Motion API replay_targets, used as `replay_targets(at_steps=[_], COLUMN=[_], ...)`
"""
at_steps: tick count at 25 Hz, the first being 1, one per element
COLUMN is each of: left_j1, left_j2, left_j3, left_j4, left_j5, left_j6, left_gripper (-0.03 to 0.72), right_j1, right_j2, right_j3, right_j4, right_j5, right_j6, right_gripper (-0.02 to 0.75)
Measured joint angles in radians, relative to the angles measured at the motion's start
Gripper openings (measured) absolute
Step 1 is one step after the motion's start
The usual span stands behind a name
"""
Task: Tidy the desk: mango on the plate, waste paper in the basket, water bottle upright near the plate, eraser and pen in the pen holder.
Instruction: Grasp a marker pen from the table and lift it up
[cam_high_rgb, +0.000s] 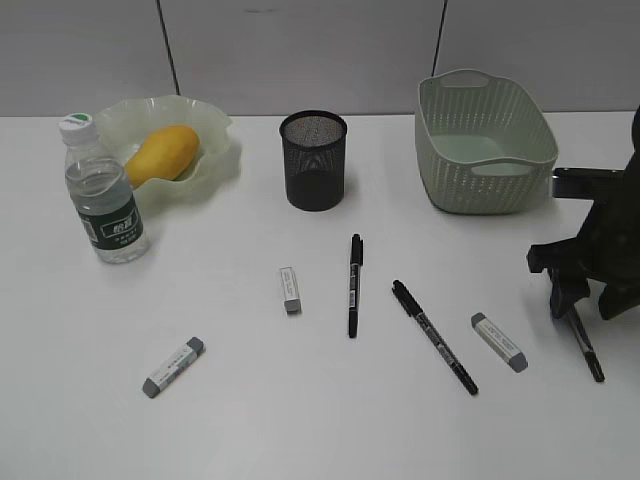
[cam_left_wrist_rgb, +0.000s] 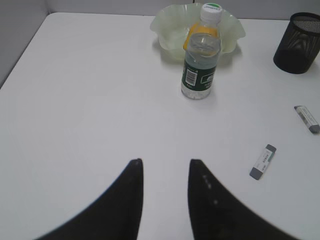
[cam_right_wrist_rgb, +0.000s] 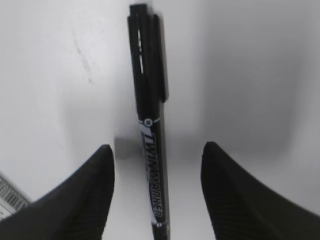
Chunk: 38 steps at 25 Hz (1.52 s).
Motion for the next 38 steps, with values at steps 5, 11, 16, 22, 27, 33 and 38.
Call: replay_targets(at_steps=[5, 11, 16, 22, 27, 33, 38], left_j1=[0.000, 0.000, 0.000, 0.000, 0.000, 0.000, 0.000], left_j2=[0.000, 0.000, 0.000, 0.000, 0.000, 0.000, 0.000], left_j3=[0.000, 0.000, 0.000, 0.000, 0.000, 0.000, 0.000], left_j4=[0.000, 0.000, 0.000, 0.000, 0.000, 0.000, 0.000], left_j5=[0.000, 0.000, 0.000, 0.000, 0.000, 0.000, 0.000], left_j6=[0.000, 0.000, 0.000, 0.000, 0.000, 0.000, 0.000], left_gripper=[0.239, 0.239, 0.239, 0.239, 0.239, 0.238, 0.238], right_j1=[0.000, 0.000, 0.000, 0.000, 0.001, 0.001, 0.001], right_j2=[0.010, 0.038, 0.043, 0.046, 0.047, 0.005, -0.162], right_j3=[0.000, -0.001, -0.005, -0.009, -0.012, -0.002, 0.019], right_j4=[-0.007, -0.007, -0.005, -0.003, 0.001, 0.025, 0.057], right_j5=[-0.034, -0.024, -0.015, 0.020, 0.047, 0.150, 0.185], right_j6=[0.002, 0.004, 0.007, 0.006, 0.006, -0.011, -0.059], right_gripper=[0.445, 0.391, 0.354, 0.158, 0.099, 0.099, 0.099])
